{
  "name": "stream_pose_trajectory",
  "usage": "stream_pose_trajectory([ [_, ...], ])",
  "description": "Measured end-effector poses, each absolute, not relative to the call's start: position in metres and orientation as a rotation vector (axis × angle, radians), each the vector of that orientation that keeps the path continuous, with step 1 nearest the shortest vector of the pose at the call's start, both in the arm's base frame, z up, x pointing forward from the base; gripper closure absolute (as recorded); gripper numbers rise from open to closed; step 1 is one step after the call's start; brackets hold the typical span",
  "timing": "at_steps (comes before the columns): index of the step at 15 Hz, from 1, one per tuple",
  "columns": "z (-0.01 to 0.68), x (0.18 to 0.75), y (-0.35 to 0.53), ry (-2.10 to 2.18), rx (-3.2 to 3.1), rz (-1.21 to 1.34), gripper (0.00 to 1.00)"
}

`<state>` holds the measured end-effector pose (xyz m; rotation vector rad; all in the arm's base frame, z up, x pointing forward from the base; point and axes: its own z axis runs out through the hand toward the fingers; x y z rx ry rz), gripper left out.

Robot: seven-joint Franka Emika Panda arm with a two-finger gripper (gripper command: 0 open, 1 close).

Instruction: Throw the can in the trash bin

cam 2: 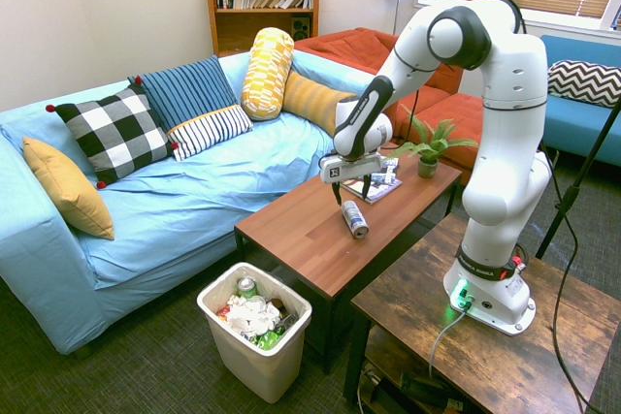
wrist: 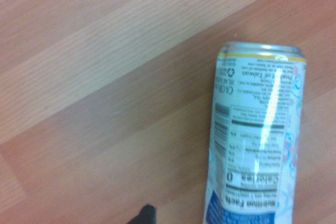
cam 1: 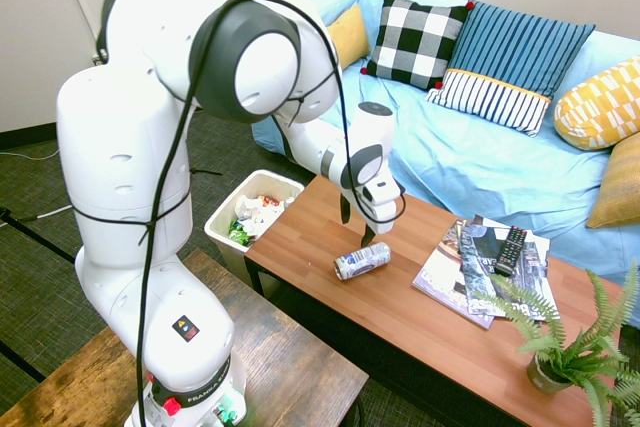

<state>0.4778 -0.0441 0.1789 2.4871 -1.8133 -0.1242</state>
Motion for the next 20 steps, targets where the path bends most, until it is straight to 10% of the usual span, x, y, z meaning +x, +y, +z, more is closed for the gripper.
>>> stream_pose_trajectory([
  [6, 0.108, 0.502, -0.050, -1.849, 2.408, -0.219, 0.00],
  [7, 0.103, 0.502, -0.053, -1.853, 2.399, -0.226, 1.00],
  [20, 0.092, 0.498, -0.072, -1.873, 2.410, -0.239, 1.00],
])
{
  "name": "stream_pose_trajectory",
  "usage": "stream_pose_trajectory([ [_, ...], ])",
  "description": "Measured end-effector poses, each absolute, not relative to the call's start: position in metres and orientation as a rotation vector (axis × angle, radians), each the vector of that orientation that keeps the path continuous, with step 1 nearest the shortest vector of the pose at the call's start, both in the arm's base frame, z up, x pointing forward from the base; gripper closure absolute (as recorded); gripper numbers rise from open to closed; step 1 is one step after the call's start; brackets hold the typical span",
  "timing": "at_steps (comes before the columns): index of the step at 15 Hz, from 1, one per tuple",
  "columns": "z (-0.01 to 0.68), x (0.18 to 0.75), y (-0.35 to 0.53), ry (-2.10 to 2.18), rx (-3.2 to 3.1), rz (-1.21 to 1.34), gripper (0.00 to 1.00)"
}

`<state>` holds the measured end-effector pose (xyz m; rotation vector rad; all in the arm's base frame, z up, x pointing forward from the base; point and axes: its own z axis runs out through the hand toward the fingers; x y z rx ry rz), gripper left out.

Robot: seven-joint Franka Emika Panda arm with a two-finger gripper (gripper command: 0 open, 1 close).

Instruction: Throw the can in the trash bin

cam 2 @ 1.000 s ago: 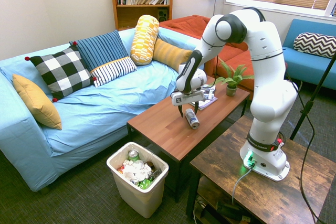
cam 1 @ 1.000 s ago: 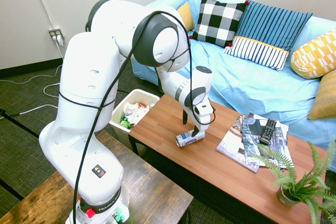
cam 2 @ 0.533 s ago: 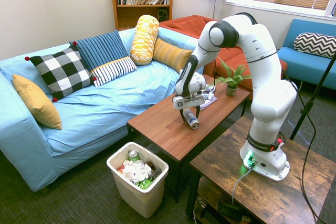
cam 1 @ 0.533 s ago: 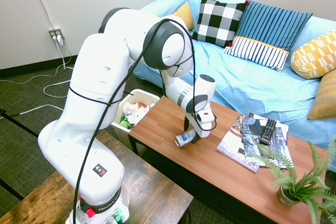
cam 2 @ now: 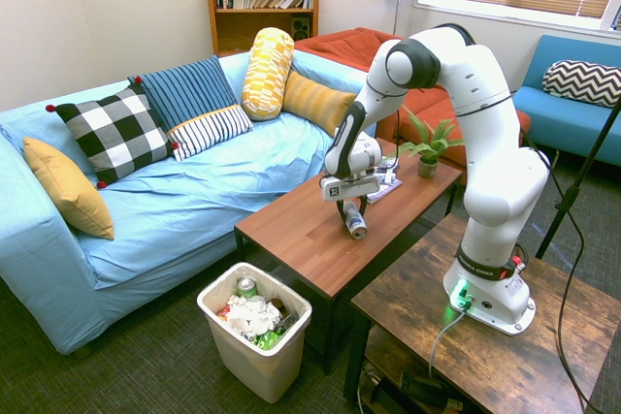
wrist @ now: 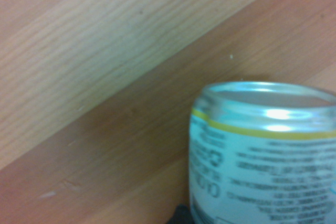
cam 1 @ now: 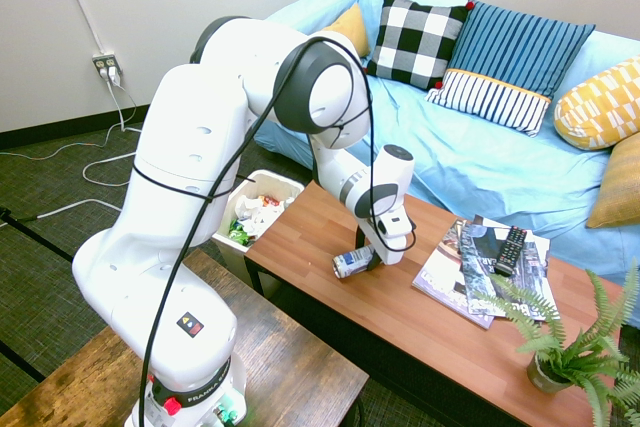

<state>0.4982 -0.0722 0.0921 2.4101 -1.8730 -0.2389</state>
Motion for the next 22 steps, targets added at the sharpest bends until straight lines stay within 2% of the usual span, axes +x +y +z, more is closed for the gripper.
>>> stream_pose_trajectory([
  [3, 0.113, 0.507, -0.055, -1.844, 2.460, -0.190, 1.00],
  [5, 0.156, 0.519, -0.014, -1.774, 2.536, -0.114, 1.00],
  [9, 0.275, 0.508, 0.175, -1.512, 2.663, 0.086, 1.00],
  [11, 0.302, 0.481, 0.282, -1.377, 2.711, 0.127, 1.00],
  [13, 0.282, 0.465, 0.356, -1.252, 2.721, 0.122, 1.00],
  [16, 0.211, 0.472, 0.405, -1.138, 2.687, 0.098, 1.00],
  [17, 0.190, 0.477, 0.415, -1.126, 2.682, 0.086, 0.00],
  [22, 0.154, 0.496, 0.430, -1.123, 2.659, 0.081, 0.00],
])
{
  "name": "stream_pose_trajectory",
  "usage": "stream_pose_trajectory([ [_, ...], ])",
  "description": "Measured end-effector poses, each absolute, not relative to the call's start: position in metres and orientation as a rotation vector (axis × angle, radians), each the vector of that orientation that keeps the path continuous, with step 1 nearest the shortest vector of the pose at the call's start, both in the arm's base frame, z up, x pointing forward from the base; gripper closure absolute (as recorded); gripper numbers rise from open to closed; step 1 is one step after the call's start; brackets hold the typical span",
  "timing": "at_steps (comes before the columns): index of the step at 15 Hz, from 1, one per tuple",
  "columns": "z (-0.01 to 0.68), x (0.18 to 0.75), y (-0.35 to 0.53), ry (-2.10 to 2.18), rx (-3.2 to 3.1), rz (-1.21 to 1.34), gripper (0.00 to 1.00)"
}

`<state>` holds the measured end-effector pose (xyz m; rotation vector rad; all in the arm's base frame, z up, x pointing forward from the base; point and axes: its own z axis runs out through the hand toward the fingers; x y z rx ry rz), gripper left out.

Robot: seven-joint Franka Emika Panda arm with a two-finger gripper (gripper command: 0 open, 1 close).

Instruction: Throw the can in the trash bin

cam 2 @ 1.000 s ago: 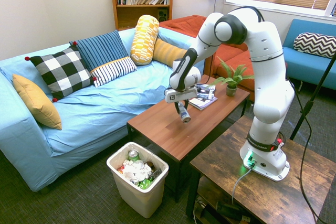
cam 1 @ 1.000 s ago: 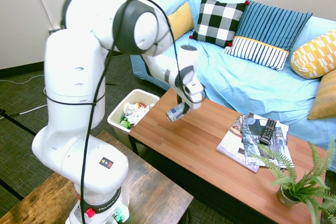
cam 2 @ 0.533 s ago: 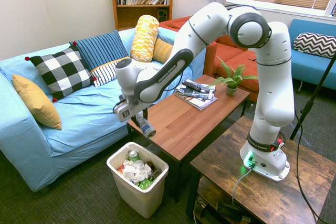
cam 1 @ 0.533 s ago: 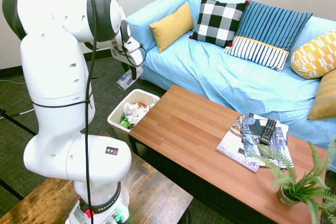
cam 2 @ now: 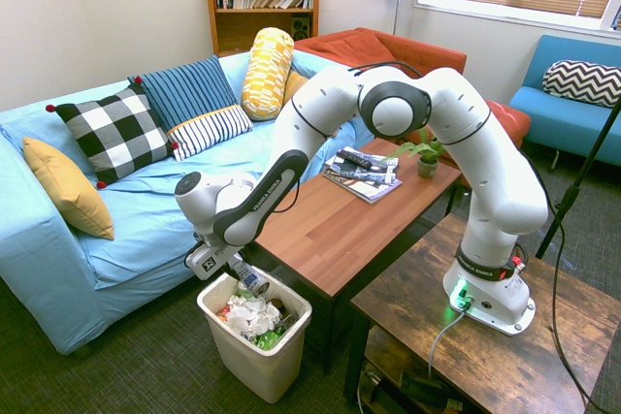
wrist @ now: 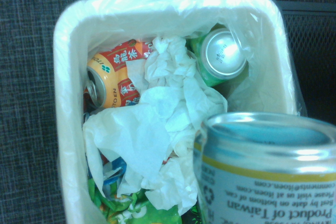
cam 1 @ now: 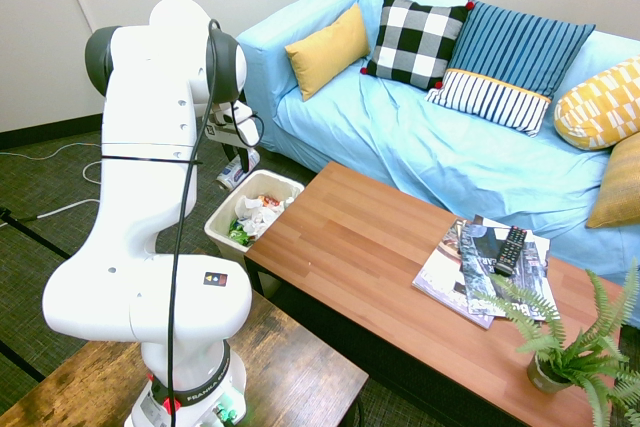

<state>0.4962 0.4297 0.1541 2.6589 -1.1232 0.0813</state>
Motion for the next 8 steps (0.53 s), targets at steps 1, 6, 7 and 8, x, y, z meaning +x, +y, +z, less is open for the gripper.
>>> stream_pose_trajectory([
  [1, 0.1503, 0.4982, 0.4259, -1.129, 2.649, 0.080, 0.00],
  [6, 0.1487, 0.5020, 0.4177, -1.140, 2.634, 0.087, 0.00],
  [7, 0.1502, 0.5011, 0.4177, -1.139, 2.634, 0.088, 0.00],
  [8, 0.1529, 0.4993, 0.4176, -1.138, 2.636, 0.089, 0.00],
])
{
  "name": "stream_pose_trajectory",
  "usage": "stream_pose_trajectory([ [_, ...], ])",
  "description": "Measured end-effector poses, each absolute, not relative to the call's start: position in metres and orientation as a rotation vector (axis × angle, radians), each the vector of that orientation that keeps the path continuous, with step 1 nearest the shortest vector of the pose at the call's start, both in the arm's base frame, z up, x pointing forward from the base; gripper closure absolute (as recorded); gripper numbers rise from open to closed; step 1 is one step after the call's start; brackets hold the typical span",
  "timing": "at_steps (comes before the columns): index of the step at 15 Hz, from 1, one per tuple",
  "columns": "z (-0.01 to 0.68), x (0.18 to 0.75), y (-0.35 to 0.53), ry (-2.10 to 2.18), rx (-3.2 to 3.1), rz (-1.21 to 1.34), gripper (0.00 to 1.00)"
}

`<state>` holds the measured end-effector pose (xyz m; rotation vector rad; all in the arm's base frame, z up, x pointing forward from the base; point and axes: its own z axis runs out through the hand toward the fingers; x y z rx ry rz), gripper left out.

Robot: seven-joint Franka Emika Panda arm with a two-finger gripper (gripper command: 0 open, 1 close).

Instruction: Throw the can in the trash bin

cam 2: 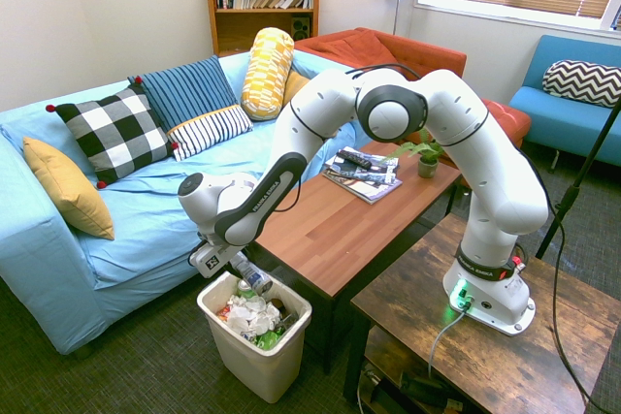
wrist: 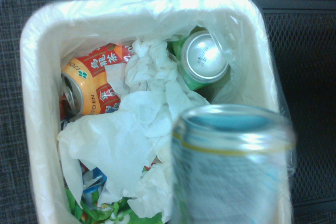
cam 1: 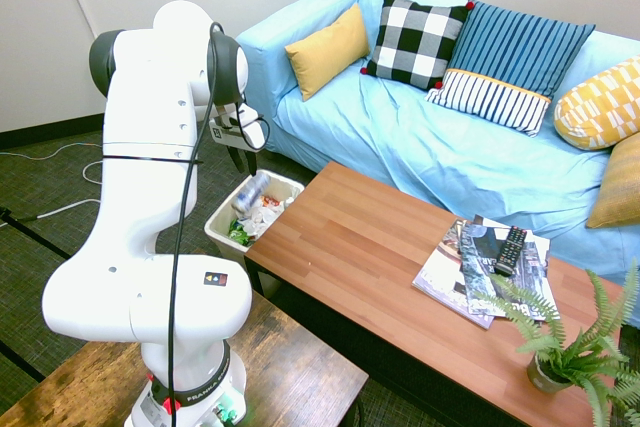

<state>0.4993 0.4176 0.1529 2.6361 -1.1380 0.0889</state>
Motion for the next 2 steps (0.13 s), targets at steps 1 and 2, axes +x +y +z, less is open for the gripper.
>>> stream_pose_trajectory([
  [1, 0.1571, 0.4966, 0.4162, -1.137, 2.637, 0.090, 0.00],
  [2, 0.1622, 0.4941, 0.4143, -1.137, 2.638, 0.091, 0.00],
])
